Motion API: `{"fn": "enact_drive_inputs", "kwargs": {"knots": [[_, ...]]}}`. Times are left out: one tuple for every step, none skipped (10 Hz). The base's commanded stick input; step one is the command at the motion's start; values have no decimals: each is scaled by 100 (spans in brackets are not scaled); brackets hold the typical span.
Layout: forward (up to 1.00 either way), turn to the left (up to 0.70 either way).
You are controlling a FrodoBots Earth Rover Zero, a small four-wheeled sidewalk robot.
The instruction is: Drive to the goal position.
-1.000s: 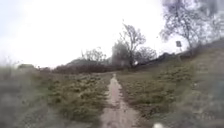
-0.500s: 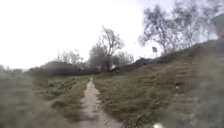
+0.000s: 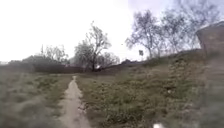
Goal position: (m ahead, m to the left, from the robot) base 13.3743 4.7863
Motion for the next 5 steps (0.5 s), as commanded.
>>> {"fn": "enact_drive_inputs", "kwargs": {"knots": [[70,24],[70,35],[70,35],[70,35],[70,35]]}}
